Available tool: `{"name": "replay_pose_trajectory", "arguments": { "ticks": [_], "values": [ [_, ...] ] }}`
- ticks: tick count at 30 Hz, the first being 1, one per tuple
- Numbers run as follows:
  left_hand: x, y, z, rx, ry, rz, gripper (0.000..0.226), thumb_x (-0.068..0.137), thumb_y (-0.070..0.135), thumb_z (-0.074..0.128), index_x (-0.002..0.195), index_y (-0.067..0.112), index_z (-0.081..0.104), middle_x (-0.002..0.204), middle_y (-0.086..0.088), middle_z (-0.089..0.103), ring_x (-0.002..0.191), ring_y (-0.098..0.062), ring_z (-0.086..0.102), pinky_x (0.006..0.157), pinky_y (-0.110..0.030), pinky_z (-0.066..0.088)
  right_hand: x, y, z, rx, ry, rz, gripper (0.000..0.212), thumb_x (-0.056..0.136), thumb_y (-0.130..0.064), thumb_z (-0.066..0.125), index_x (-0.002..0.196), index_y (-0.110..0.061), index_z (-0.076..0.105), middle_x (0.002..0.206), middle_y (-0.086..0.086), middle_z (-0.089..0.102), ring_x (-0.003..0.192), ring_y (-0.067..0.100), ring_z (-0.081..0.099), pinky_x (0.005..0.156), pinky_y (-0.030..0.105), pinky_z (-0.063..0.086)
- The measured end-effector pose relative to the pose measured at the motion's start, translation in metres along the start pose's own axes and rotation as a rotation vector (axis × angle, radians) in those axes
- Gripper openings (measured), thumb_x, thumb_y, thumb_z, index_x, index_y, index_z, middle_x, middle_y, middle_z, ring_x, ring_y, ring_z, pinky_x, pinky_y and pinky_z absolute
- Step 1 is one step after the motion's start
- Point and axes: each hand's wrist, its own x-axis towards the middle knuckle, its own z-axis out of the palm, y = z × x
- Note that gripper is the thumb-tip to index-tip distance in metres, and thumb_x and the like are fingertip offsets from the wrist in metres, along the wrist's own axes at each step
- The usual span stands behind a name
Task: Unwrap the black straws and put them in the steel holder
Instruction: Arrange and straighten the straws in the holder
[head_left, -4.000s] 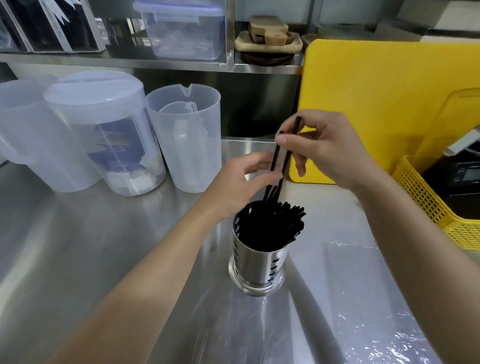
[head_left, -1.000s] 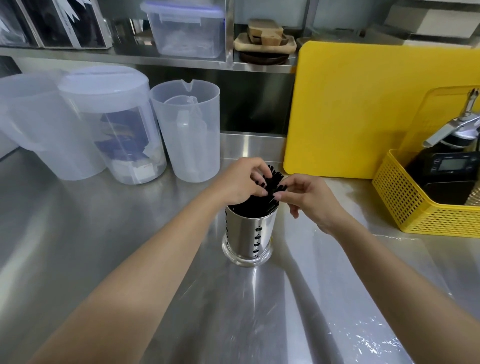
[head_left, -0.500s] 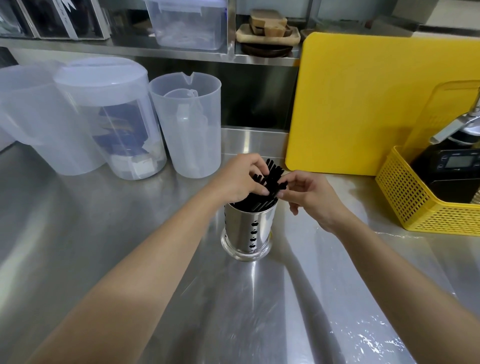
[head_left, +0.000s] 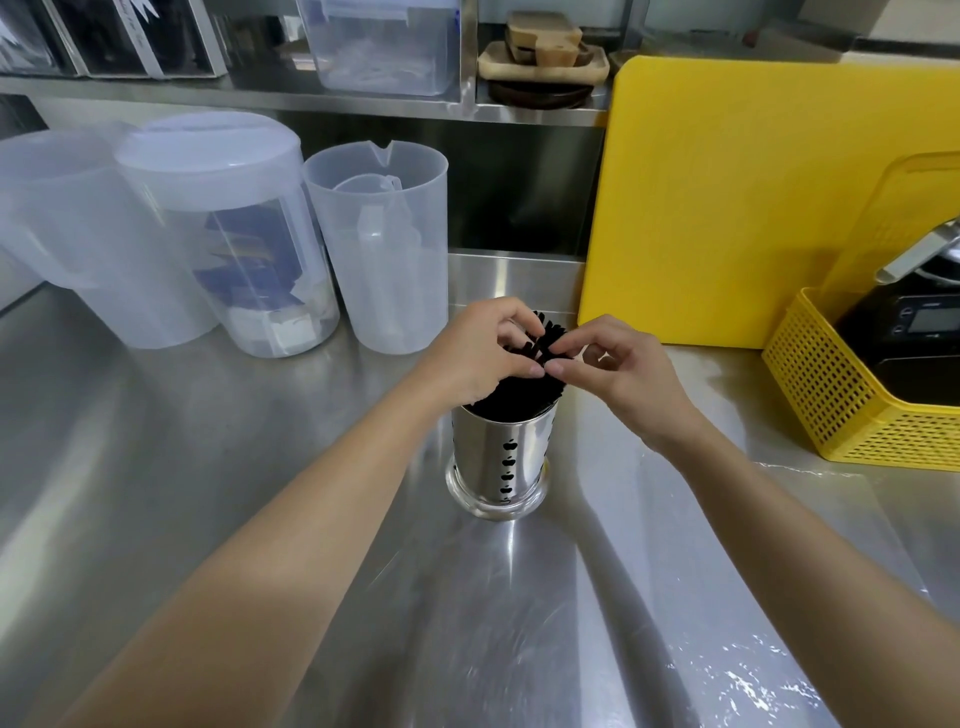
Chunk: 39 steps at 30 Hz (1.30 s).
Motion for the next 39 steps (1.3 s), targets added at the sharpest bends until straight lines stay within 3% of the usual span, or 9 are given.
{"name": "replay_pose_trajectory", "arguments": {
  "ticks": [5, 8, 15, 17, 21, 25, 29, 34, 39],
  "values": [
    [-0.002, 0.000, -0.001, -0.045, 0.038, 0.010, 0.035, 0.071, 0.011, 0.077, 0.098, 0.022, 0.059, 0.072, 0.011, 0.067, 0.075, -0.009, 0.061, 0.078, -0.023, 0.044, 0.002, 0.000, 0.006, -0.044, -0.021, -0.009, 0.015, 0.073, -0.013, 0.075, 0.079, -0.024, 0.067, 0.082, 0.003, 0.054, 0.063, 0.009, 0.042, 0.060, 0.012, 0.035],
    [-0.003, 0.001, -0.002, -0.041, 0.048, 0.001, 0.047, 0.069, 0.018, 0.080, 0.107, 0.028, 0.053, 0.087, 0.011, 0.066, 0.085, -0.017, 0.064, 0.080, -0.029, 0.047, 0.003, 0.001, 0.008, -0.023, -0.008, 0.002, 0.015, 0.073, -0.014, 0.074, 0.080, -0.026, 0.067, 0.077, -0.002, 0.052, 0.060, 0.002, 0.041, 0.061, 0.013, 0.034],
    [-0.006, 0.004, 0.002, -0.049, 0.020, 0.029, 0.065, 0.069, 0.014, 0.079, 0.122, 0.030, 0.045, 0.110, 0.009, 0.054, 0.070, -0.018, 0.061, 0.075, -0.030, 0.049, 0.005, -0.003, 0.012, -0.057, -0.034, -0.039, 0.022, 0.077, -0.015, 0.071, 0.096, -0.025, 0.068, 0.085, 0.008, 0.055, 0.067, -0.002, 0.046, 0.063, 0.007, 0.036],
    [-0.006, 0.004, 0.002, -0.051, 0.014, 0.027, 0.062, 0.069, 0.012, 0.078, 0.120, 0.029, 0.047, 0.110, 0.010, 0.055, 0.070, -0.016, 0.062, 0.073, -0.026, 0.049, 0.005, -0.004, 0.013, -0.047, -0.032, -0.048, 0.017, 0.078, -0.014, 0.071, 0.091, -0.023, 0.069, 0.087, 0.011, 0.057, 0.070, 0.004, 0.048, 0.064, 0.008, 0.037],
    [-0.006, 0.003, 0.002, -0.053, -0.008, 0.021, 0.054, 0.071, 0.010, 0.076, 0.114, 0.029, 0.051, 0.106, 0.013, 0.058, 0.078, -0.011, 0.067, 0.073, -0.022, 0.050, 0.007, -0.004, 0.014, -0.096, -0.020, -0.090, 0.010, 0.080, -0.009, 0.068, 0.082, -0.019, 0.069, 0.079, -0.001, 0.054, 0.068, -0.002, 0.046, 0.064, 0.011, 0.035],
    [-0.003, -0.001, -0.003, -0.059, -0.026, 0.017, 0.054, 0.070, -0.004, 0.072, 0.107, 0.030, 0.053, 0.101, 0.010, 0.061, 0.084, -0.016, 0.068, 0.086, -0.035, 0.053, 0.009, -0.005, 0.012, -0.118, 0.010, -0.102, 0.004, 0.082, -0.008, 0.066, 0.080, -0.011, 0.068, 0.082, 0.007, 0.055, 0.070, 0.006, 0.045, 0.064, 0.014, 0.034],
    [-0.004, -0.004, -0.008, -0.045, 0.042, 0.006, 0.053, 0.068, -0.001, 0.075, 0.094, 0.040, 0.053, 0.098, 0.013, 0.063, 0.083, -0.016, 0.070, 0.090, -0.043, 0.052, 0.009, -0.002, 0.011, -0.137, -0.009, -0.086, 0.003, 0.082, -0.007, 0.066, 0.080, -0.008, 0.069, 0.081, 0.011, 0.056, 0.070, 0.011, 0.046, 0.063, 0.013, 0.035],
    [-0.005, -0.003, -0.006, -0.038, 0.065, 0.010, 0.045, 0.070, 0.006, 0.076, 0.100, 0.034, 0.057, 0.114, 0.009, 0.061, 0.083, -0.013, 0.069, 0.089, -0.041, 0.053, 0.009, -0.001, 0.010, -0.128, -0.026, -0.088, 0.004, 0.080, -0.007, 0.068, 0.082, -0.007, 0.071, 0.080, 0.002, 0.055, 0.070, 0.009, 0.046, 0.064, 0.011, 0.036],
    [-0.005, 0.000, -0.006, -0.049, 0.087, 0.020, 0.042, 0.072, 0.003, 0.074, 0.087, 0.038, 0.058, 0.103, 0.015, 0.063, 0.080, -0.009, 0.070, 0.087, -0.036, 0.054, 0.010, -0.002, 0.008, -0.154, -0.024, -0.095, 0.006, 0.079, -0.007, 0.068, 0.082, -0.010, 0.071, 0.079, -0.007, 0.053, 0.071, -0.005, 0.046, 0.066, 0.006, 0.033]
  ]
}}
